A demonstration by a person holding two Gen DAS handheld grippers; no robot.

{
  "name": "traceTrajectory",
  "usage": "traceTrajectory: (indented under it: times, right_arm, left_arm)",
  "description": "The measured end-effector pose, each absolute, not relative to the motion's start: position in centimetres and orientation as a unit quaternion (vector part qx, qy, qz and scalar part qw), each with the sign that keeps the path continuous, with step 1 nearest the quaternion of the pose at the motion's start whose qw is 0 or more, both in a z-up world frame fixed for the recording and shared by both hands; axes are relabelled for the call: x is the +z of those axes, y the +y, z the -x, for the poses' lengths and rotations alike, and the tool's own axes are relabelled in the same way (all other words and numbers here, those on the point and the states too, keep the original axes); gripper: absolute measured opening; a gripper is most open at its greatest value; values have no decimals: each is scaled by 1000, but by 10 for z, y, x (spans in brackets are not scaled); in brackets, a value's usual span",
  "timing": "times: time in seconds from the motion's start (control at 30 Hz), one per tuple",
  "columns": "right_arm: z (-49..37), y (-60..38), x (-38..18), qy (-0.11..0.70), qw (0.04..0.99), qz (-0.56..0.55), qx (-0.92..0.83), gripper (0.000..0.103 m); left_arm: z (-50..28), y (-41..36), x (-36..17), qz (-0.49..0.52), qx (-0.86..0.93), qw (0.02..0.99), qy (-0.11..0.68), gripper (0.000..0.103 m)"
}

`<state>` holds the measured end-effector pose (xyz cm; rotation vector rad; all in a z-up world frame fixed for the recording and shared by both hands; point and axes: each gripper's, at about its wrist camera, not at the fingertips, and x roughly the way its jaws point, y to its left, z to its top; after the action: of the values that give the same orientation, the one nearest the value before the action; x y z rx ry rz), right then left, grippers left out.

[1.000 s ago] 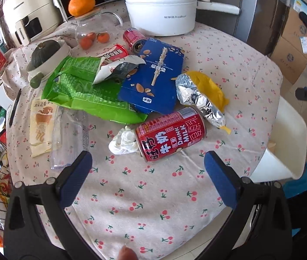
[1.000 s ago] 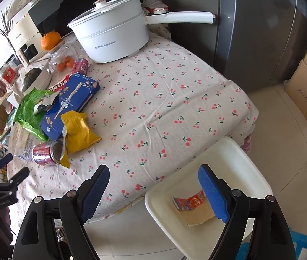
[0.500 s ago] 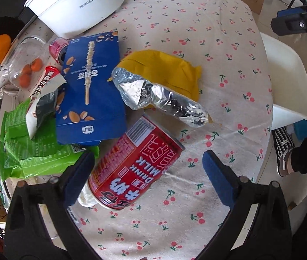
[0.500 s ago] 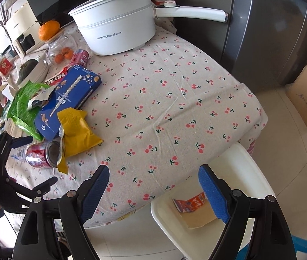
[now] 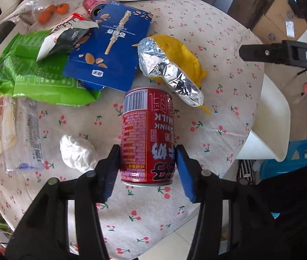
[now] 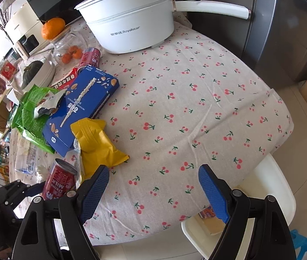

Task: Collect trash
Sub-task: 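Lift the red can with the left gripper while the right gripper grasps the yellow foil bag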

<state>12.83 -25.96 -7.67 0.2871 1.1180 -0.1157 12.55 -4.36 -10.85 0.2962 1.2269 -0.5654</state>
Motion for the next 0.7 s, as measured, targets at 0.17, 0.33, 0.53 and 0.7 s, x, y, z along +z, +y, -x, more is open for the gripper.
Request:
traceTrajectory:
  times: [0.17,0.33,0.53,0.7]
  right_arm:
    - [-141,-245,-81,522,840,-146,-36,86]
    - [-155,-228,-90,510,849,-138,-3,86]
    - [-169,-220,-110,516,843,-153,21,86]
    - [-177,-202,-112,505,850,-144,47,86]
  left_arm:
    - [-112,-30,-96,-106,-246,790,552,53]
    - [-107,-10,-75,-80,-233,816,523,53]
    - [-110,12,-64,-49,-204,835,509,53]
    - [-104,23,-67,-43,-191,840,507,53]
